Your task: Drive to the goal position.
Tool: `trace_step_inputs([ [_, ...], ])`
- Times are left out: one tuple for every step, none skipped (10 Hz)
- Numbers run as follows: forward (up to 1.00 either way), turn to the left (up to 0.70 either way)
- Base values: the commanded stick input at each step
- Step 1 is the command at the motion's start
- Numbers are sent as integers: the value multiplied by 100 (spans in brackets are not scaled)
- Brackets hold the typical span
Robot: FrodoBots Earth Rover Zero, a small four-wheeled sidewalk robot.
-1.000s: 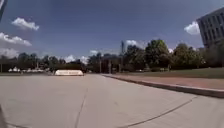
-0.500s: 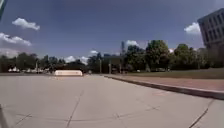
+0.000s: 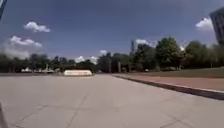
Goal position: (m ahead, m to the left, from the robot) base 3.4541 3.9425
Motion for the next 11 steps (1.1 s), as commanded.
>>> trace_step_inputs([
  [100,3],
  [100,3],
  [100,3],
  [100,3],
  [100,3],
  [100,10],
  [100,26],
  [100,42],
  [100,43],
  [100,43],
  [100,43],
])
